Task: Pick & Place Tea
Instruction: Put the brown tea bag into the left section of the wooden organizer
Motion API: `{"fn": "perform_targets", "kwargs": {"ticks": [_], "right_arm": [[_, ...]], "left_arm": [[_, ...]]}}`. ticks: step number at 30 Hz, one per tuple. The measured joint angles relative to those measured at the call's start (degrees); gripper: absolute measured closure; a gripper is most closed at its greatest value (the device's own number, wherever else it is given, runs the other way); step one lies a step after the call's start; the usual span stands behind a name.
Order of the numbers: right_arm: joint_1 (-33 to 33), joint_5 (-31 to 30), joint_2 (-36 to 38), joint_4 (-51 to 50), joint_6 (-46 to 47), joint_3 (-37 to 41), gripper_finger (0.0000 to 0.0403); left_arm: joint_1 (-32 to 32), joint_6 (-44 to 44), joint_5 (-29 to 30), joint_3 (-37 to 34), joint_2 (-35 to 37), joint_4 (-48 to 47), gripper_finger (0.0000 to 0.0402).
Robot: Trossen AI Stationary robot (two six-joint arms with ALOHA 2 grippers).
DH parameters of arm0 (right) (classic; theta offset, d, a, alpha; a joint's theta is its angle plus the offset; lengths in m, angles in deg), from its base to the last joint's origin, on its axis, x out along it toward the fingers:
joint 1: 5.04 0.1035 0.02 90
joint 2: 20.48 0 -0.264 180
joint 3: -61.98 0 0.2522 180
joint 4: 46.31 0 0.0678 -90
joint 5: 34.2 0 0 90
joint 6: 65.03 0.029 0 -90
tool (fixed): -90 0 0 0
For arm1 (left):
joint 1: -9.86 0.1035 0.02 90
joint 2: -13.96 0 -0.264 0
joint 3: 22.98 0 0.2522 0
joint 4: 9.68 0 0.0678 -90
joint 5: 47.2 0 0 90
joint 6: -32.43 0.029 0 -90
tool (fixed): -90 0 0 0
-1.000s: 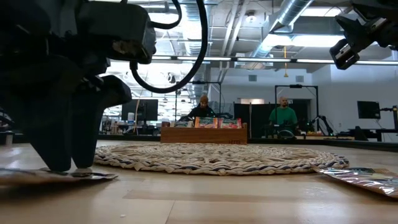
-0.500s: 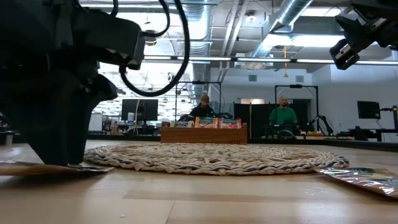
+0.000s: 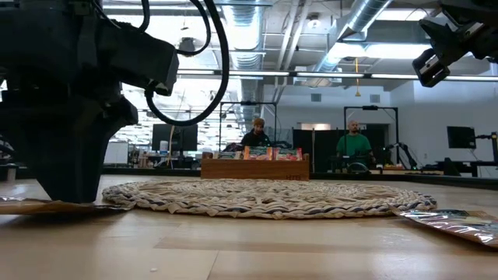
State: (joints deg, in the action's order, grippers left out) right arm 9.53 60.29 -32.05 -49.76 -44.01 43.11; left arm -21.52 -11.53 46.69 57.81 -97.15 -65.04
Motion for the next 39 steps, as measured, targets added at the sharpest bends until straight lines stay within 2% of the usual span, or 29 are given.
{"fn": "perform_targets", "kwargs": {"ticks": [3, 14, 26, 33, 39], "right_arm": [[0.0, 0.0, 0.0, 0.0, 0.0, 0.0, 0.0289], [0.0, 0.0, 0.0, 0.0, -0.1, 0.0, 0.0289], [0.0, 0.3, 0.0, 0.0, -0.4, 0.0, 0.0289], [0.0, 0.3, 0.0, 0.0, -0.4, 0.0, 0.0289], [0.0, 0.6, 0.0, 0.0, -0.5, 0.0, 0.0289]], "left_arm": [[0.0, -0.8, 0.1, 0.0, 0.2, -0.1, 0.0275], [-0.3, -1.5, 0.1, 5.7, -0.1, -10.8, 0.0276], [-0.3, -1.8, 2.6, 12.2, 0.0, -17.1, 0.0276], [-1.2, 5.3, 1.0, 13.3, 0.1, -14.3, 0.0276], [-1.4, 8.4, 3.0, 13.3, -0.2, -13.0, 0.0276]]}}
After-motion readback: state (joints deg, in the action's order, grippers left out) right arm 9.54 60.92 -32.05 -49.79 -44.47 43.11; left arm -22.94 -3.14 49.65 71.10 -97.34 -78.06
